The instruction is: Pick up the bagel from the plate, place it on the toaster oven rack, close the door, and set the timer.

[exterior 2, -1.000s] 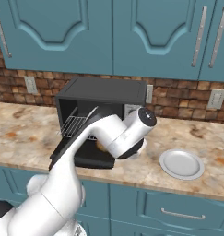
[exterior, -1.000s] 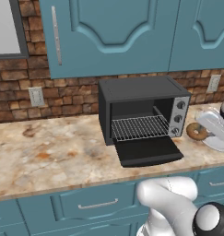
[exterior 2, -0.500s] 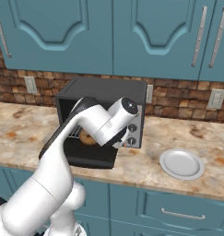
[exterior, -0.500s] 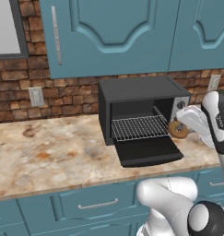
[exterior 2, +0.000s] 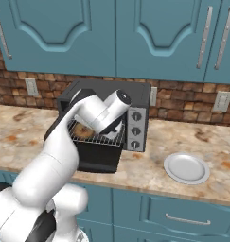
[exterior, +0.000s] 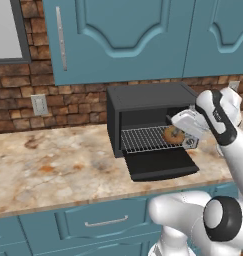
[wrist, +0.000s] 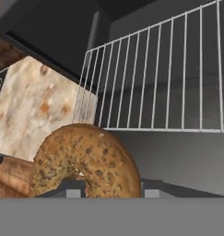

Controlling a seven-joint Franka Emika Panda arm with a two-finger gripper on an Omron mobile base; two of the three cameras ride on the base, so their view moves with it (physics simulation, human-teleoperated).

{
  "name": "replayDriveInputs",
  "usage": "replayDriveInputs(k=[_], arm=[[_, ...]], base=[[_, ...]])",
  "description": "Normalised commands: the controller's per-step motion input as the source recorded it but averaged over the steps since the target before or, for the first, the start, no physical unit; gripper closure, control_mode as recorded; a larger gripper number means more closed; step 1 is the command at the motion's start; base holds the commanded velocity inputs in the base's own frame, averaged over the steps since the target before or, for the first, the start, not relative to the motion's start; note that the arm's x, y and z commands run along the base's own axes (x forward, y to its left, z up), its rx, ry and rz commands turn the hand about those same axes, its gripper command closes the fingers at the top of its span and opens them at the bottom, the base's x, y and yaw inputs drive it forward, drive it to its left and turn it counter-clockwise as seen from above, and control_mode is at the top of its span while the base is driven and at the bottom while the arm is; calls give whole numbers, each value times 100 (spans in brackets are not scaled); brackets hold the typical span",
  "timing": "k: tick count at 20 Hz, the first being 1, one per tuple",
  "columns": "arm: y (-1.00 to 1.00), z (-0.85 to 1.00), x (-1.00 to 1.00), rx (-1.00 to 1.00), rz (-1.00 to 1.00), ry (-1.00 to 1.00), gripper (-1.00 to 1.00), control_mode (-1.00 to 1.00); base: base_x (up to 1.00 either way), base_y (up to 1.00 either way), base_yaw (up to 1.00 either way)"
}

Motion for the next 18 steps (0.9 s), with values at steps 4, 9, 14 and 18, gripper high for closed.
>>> replayDriveInputs(k=[4,9,14,18], arm=[[23,-3,44,0,10,1,100,-100],[7,-19,37,0,5,3,100,-100],[0,-37,25,0,2,1,100,-100],[0,-27,15,2,0,0,100,-100]], base=[[0,0,0],[0,0,0],[0,0,0],[0,0,0]])
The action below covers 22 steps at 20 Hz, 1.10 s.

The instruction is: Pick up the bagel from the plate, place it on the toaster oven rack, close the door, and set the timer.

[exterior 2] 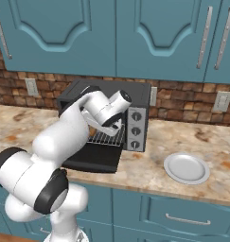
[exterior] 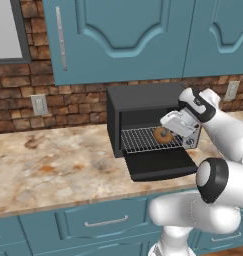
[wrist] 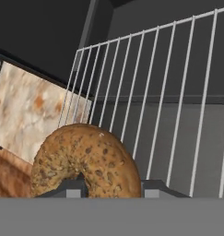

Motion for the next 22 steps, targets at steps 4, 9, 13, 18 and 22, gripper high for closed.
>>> replayDriveInputs(k=[4,9,13,18,22], arm=[[0,-10,14,5,0,0,100,-100],[3,-10,10,3,0,0,100,-100],[6,-8,10,2,0,0,100,-100],[7,-6,13,2,0,0,100,-100],[7,-16,24,1,0,0,100,-100]], base=[[0,0,0],[0,0,0],[0,0,0],[0,0,0],[0,0,0]])
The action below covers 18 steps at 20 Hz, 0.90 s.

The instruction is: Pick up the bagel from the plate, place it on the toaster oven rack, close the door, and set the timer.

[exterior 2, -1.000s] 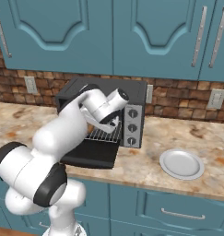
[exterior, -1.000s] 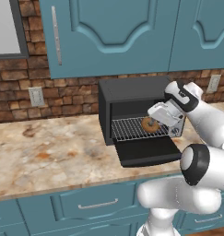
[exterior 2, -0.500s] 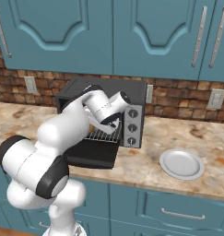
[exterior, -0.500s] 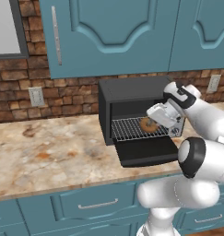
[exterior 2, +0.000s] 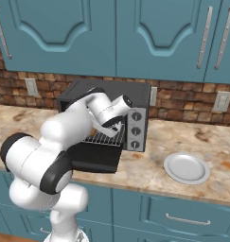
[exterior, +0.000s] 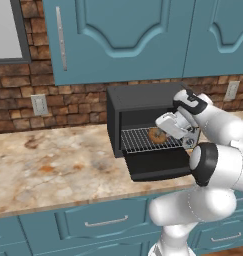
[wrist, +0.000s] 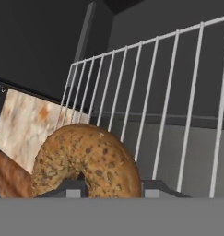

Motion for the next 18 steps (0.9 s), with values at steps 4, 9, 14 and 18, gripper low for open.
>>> replayDriveInputs(k=[4,9,14,18], arm=[[0,-17,18,0,-2,0,100,-100],[0,-16,11,0,-3,0,100,-100],[1,-22,1,0,-4,0,-100,-100],[0,-3,-20,0,-5,-1,-100,-100]], base=[[0,0,0],[0,0,0],[0,0,0],[0,0,0]])
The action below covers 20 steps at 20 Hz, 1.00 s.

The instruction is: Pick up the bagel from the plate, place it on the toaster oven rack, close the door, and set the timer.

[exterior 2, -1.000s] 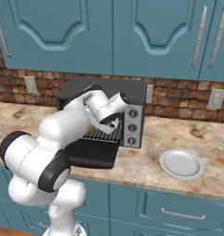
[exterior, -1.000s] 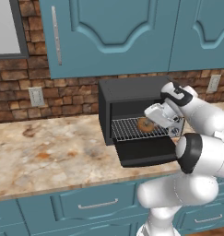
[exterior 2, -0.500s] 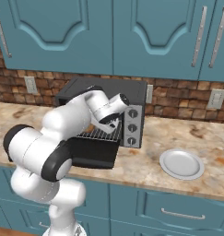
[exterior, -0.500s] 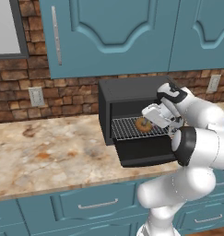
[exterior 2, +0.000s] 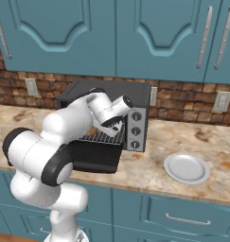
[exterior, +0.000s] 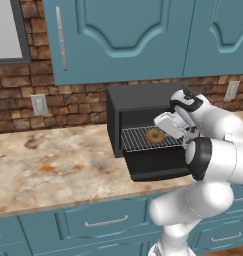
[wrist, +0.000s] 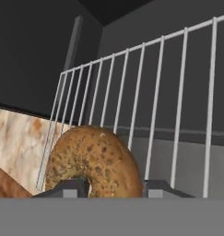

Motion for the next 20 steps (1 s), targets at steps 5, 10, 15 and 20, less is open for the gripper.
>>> replayDriveInputs(k=[5,10,15,20], arm=[[0,7,-36,0,-7,-9,-100,-100],[0,60,-54,0,-5,-20,-100,-100],[0,71,-59,0,-2,-15,-100,-100],[-2,10,-61,-6,-1,10,-100,-100]], base=[[0,0,0],[0,0,0],[0,0,0],[0,0,0]])
